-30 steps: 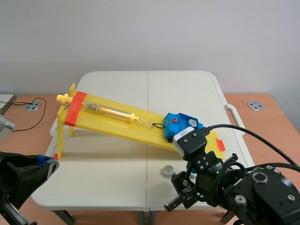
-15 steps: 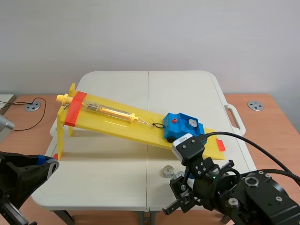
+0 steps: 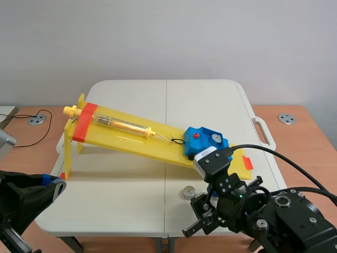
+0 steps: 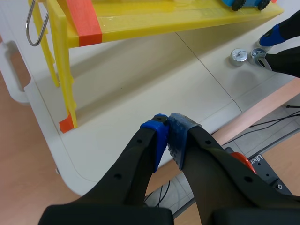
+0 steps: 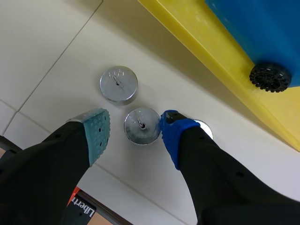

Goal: Place the four metal weights on the blue cart on the ramp.

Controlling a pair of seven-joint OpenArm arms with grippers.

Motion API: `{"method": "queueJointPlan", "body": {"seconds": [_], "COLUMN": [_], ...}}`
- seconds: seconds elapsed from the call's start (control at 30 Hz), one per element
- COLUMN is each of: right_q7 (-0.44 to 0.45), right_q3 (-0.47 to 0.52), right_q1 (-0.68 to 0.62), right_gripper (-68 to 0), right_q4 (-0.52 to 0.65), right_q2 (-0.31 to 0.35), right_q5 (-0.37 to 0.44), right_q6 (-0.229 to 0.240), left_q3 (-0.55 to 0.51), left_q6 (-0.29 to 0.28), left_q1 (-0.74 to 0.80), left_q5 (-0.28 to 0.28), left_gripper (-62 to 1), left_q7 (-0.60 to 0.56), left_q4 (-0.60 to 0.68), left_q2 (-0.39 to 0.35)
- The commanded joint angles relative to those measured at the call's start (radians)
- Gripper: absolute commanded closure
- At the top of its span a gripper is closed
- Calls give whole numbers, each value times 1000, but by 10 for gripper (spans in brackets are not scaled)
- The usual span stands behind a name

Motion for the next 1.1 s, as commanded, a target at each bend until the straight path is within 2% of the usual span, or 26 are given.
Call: {"method": "queueJointPlan", "body": {"seconds": [0.0, 0.3, 0.47, 0.87, 1.07], "right_q7": [132, 134, 122, 74, 70], "right_q3": [-17, -51, -51, -51, -51], "right_q1": [81, 106, 106, 106, 106], "right_gripper": [-255, -243, -196, -20, -7], "right_q4": [29, -18, -18, -55, -63], "right_q2": [-3, -3, -3, -2, 0], "right_q5": [12, 12, 12, 11, 8], "right_q6": [-33, -34, -35, -45, -45], "left_q3": [-13, -13, -13, -13, -13], "left_q6": [-18, -18, -18, -18, -18], "left_q1": [-22, -22, -22, -22, -22], "left_q5": [-73, -73, -73, -73, -73], "left_gripper": [-36, -36, -36, -36, -36], "left_q7": [-103, -103, -103, -103, -103], "left_q4": [71, 71, 71, 71, 71], "left_q2": [21, 21, 21, 21, 21]}}
